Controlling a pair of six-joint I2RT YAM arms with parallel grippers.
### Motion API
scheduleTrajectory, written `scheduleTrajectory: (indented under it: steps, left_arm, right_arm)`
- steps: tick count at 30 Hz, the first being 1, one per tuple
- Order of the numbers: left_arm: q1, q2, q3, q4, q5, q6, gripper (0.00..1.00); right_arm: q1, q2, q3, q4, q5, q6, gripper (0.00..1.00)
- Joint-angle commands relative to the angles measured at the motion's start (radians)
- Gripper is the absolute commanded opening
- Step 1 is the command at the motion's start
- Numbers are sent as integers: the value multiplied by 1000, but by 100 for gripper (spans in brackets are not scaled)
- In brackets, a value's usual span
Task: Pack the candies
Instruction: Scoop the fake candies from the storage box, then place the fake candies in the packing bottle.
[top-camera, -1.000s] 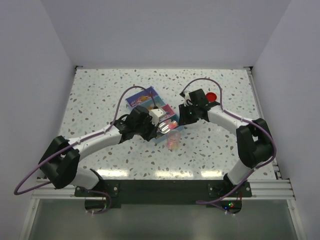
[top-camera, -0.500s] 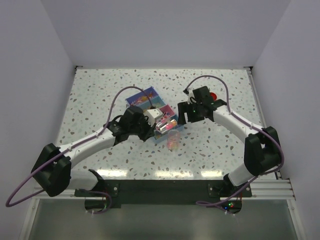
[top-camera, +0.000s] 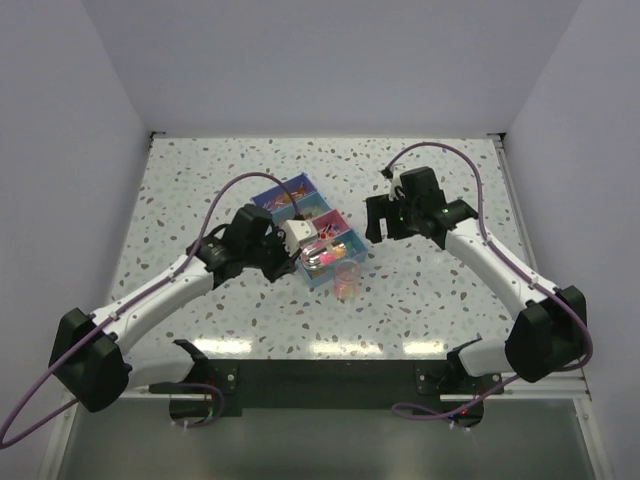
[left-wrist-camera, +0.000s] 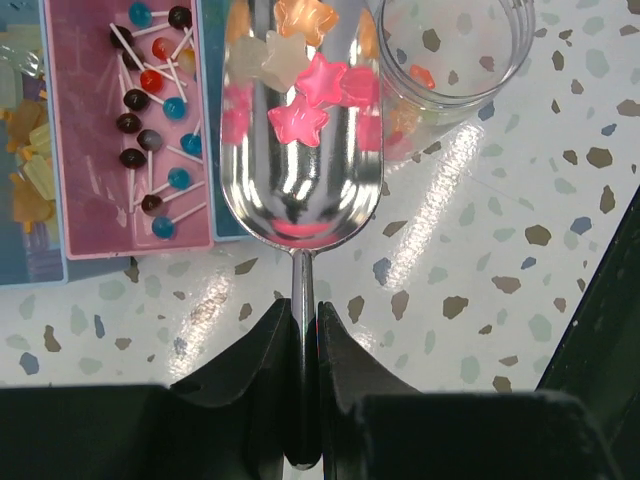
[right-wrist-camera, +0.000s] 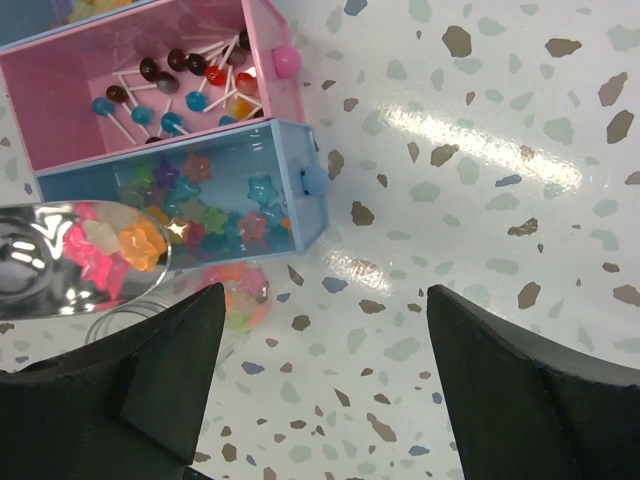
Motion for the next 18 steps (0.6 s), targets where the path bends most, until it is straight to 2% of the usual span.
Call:
scheduleTrajectory:
  steps: [1,10,18]
  left_arm:
    - [13,-54,87,-89,42,105,0]
    - [36,-70,206,-232,20,214,0]
    - [30,-73,255,-330,76,326,0]
  right_arm:
    - [-17,-48,6,-42,46,-17,85]
    - [-37,-85,-20,-58,56,-3,89]
    - [-36,-96,-21,-65,57,-1,89]
